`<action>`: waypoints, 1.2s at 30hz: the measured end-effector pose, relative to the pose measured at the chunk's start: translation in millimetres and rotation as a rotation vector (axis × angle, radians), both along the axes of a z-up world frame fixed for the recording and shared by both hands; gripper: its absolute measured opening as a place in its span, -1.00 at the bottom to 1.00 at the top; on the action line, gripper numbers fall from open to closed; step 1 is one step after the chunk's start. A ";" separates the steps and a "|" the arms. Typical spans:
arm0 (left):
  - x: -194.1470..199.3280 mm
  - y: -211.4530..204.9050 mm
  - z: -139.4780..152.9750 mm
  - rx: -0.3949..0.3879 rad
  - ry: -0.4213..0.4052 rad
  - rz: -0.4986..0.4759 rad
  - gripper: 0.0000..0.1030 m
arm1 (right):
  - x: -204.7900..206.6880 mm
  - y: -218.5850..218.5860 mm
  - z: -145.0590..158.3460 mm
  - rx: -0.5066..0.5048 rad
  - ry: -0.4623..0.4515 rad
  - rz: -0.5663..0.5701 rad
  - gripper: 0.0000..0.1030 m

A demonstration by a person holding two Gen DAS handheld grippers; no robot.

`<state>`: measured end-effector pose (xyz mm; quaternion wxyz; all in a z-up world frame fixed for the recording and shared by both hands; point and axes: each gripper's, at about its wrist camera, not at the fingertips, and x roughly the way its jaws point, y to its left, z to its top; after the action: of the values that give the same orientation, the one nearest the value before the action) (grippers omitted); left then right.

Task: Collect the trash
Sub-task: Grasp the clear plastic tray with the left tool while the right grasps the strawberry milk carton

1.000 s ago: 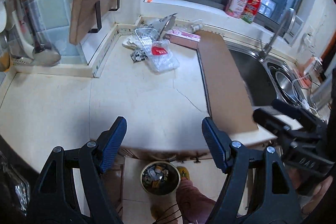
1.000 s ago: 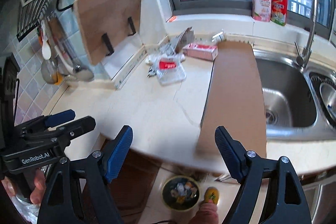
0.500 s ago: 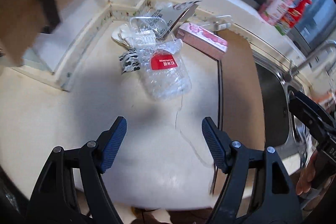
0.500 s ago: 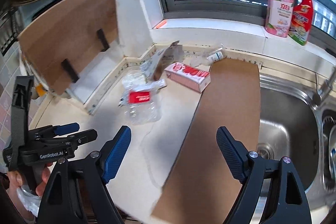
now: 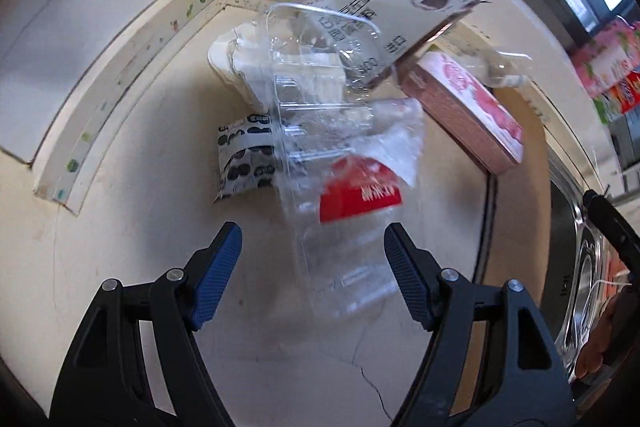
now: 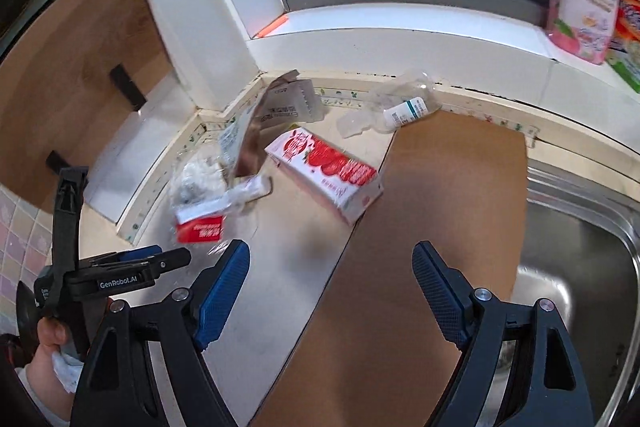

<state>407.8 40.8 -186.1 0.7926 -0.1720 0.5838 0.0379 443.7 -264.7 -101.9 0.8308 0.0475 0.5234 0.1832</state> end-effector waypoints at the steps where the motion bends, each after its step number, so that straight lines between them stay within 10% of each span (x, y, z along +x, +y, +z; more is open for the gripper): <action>1: 2.1 0.8 -3.1 -0.009 0.006 0.004 0.31 | 6.5 1.2 -4.4 0.003 0.003 0.008 0.65; 16: 18.2 -7.8 -10.9 -0.116 -0.022 0.042 -0.62 | 88.3 31.0 -55.4 -0.025 -0.014 0.127 0.78; 27: 8.8 -11.6 19.8 -0.021 -0.055 0.041 -0.70 | 93.5 72.6 -97.5 -0.175 -0.021 0.292 0.78; 31: -0.6 -11.4 28.8 -0.007 -0.073 0.035 -0.71 | 83.1 85.4 -104.1 -0.224 -0.060 0.337 0.28; 36: -15.0 -14.1 43.3 -0.004 -0.098 0.018 -0.71 | 70.0 89.0 -100.5 -0.222 -0.071 0.334 0.20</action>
<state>392.7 26.6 -142.9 0.8197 -0.1803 0.5426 0.0354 513.7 -175.6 -202.4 0.8070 -0.1383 0.5112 0.2611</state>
